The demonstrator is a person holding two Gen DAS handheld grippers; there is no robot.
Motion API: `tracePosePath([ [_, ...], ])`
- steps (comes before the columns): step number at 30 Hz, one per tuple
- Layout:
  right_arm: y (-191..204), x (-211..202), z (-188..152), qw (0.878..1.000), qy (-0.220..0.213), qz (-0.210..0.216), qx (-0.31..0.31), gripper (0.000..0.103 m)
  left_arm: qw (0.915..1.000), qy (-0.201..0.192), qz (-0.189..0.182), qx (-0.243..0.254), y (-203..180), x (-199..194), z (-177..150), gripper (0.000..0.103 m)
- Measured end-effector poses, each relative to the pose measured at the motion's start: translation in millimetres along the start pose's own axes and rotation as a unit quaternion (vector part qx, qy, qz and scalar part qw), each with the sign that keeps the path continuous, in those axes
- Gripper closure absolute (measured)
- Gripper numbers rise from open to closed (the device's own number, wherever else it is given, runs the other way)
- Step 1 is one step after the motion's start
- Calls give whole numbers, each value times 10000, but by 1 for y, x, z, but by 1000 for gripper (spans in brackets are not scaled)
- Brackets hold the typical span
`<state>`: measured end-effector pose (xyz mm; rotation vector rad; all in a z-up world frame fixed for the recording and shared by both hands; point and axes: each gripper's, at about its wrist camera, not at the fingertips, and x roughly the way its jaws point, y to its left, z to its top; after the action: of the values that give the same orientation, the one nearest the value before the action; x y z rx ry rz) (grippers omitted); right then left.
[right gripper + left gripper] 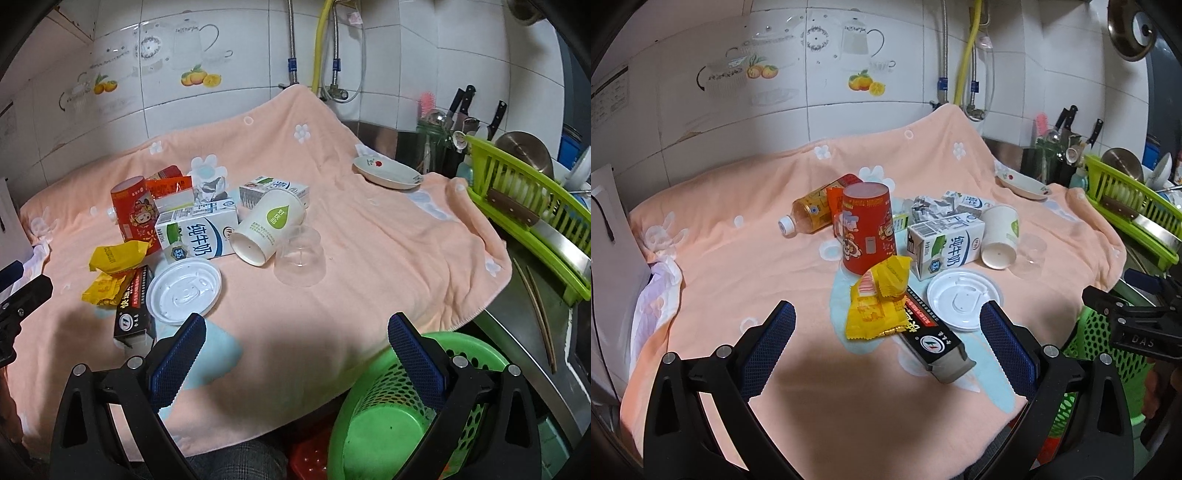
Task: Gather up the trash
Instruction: 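Reach the left gripper to the yellow wrapper while the right gripper grasps the clear cup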
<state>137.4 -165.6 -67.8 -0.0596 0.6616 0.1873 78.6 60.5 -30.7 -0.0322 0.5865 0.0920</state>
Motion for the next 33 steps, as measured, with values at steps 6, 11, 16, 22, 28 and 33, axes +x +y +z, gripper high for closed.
tracePosePath([
  [6, -1, 16, 11, 10000, 28, 28, -79, 7, 10000, 83, 18, -40, 2, 11, 4, 5],
  [11, -2, 31, 16, 9998, 81, 94, -160, 8, 9998, 160, 55, -56, 3, 20, 5, 5],
  [16, -7, 51, 23, 9993, 170, 207, -249, 13, 9992, 328, 52, -202, 11, 31, 3, 5],
  [22, -16, 87, 34, 9982, 393, 361, -273, 22, 9983, 477, 144, -294, 19, 46, 1, 5],
  [28, -24, 121, 43, 9971, 598, 362, -286, 26, 9967, 712, 53, -393, 26, 64, -2, 9],
  [33, -28, 148, 47, 9960, 745, 381, -327, 29, 9957, 868, -106, -318, 24, 84, -1, 10],
])
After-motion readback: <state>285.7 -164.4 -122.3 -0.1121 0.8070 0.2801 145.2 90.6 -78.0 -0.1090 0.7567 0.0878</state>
